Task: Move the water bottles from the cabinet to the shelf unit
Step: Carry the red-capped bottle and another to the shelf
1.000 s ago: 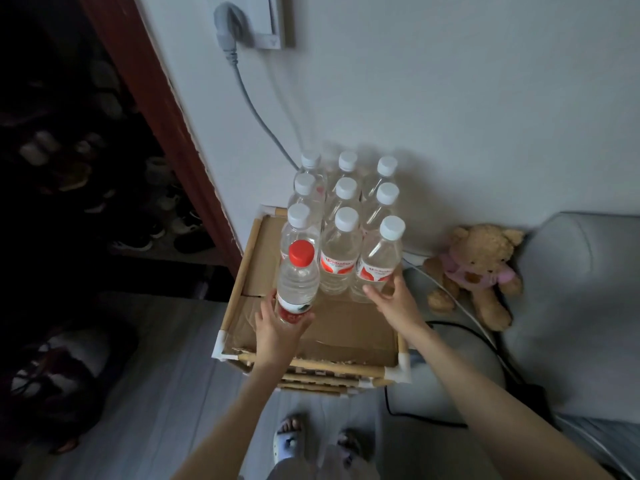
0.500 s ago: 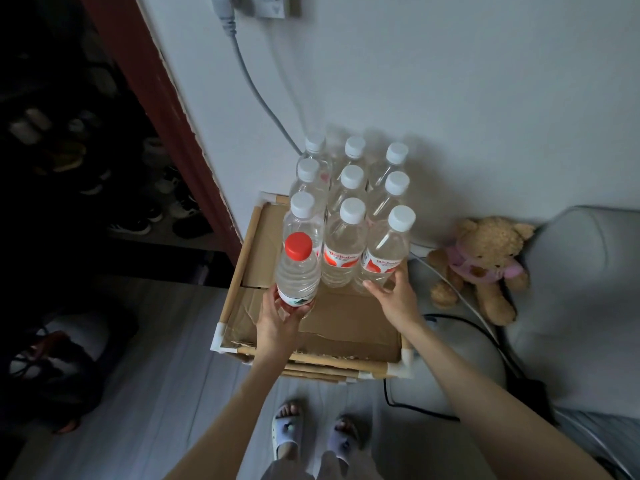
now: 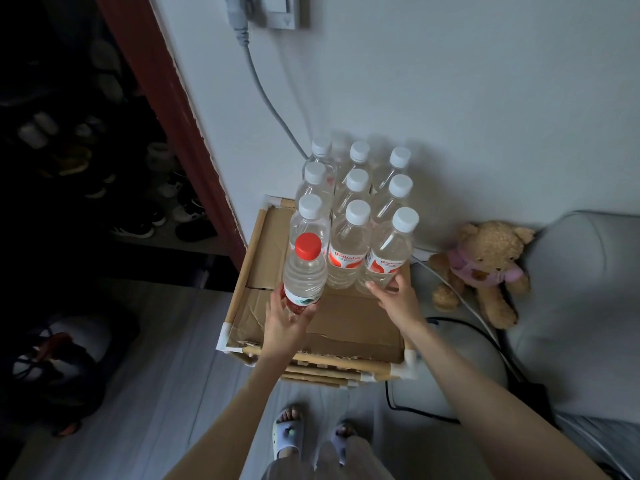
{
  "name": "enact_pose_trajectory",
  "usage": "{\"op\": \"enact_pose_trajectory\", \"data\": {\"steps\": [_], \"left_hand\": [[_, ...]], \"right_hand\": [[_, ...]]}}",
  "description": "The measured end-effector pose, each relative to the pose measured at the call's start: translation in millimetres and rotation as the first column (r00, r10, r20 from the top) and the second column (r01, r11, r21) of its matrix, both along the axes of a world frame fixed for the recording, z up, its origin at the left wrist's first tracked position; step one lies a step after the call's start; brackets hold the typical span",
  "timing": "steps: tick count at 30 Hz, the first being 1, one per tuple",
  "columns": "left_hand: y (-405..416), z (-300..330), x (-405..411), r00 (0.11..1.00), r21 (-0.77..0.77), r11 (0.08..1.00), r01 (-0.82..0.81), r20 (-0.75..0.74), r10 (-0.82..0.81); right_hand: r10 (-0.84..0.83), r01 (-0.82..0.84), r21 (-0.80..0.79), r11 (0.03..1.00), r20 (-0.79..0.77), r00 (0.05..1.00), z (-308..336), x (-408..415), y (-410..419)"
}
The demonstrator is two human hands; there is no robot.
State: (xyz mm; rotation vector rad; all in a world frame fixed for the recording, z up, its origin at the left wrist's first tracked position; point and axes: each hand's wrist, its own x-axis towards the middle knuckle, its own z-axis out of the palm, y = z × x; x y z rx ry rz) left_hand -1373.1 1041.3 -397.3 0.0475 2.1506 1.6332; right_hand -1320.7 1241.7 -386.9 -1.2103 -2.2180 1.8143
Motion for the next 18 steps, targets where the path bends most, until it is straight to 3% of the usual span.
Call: {"op": "enact_pose_trajectory", "data": {"steps": [10,14,18], "left_hand": [[-4,10,-4,0.989,0.116,0.991,0.066,0.122,-0.080],[-8,5,-2,0.989,0.031,0.999,0.026,0.142,-0.031],[-15,26,25,0.995,-0.098,0.995,-0.024,0.092,0.033]], "right_hand": [[-0.062,0.046,-0.253,0.966,-0.058,0.996,-4,15,1],[0.070,-0.066,-0.145,0.987,0.023,0.997,5,23,0],[0.304,-0.313,0.056,0.948,0.130,0.944,19,44,-6]]}}
